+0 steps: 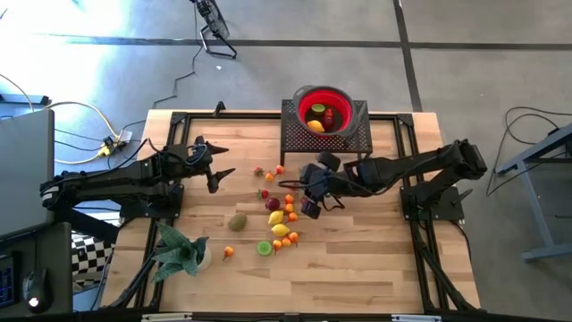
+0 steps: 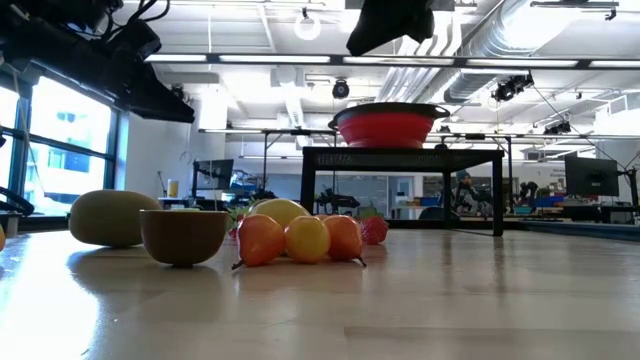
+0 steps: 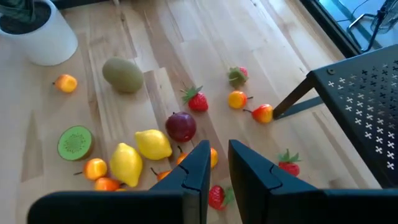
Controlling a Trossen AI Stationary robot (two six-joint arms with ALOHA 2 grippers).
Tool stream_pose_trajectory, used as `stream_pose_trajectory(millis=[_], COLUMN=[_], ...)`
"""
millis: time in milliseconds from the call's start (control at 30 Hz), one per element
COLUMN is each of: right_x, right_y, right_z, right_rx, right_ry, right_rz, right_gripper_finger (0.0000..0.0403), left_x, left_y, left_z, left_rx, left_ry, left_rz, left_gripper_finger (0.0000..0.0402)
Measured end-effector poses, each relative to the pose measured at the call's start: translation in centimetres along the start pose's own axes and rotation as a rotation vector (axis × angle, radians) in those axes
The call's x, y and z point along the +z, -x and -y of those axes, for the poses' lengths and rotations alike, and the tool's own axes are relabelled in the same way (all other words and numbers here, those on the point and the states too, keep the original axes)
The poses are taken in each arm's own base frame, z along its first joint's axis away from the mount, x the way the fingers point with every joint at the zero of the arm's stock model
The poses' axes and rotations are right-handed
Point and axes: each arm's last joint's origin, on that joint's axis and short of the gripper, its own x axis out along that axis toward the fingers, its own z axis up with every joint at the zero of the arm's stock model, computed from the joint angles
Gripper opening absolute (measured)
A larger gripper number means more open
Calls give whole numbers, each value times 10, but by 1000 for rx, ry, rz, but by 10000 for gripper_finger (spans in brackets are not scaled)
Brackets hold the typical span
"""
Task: Pick & Place Fruit
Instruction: Put the strawberry into the strainer on the shelf
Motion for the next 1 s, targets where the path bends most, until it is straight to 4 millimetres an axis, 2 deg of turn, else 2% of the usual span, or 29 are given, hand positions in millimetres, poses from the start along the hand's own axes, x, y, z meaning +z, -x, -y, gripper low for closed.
stream_pose_trajectory(millis=[267,1000], right_x=[0,2], right_y=[0,0], right_z=[-1,-1], right_rx=[0,7], right_ry=[9,3], right_rz=[1,17], right_gripper_finger=[50,50], left_x=[0,0], left_y=[0,0], left_z=[0,0], left_rx=[-1,-4], left_ry=[83,84], left_rz=[-4,-3], left_gripper_finger=[337,337])
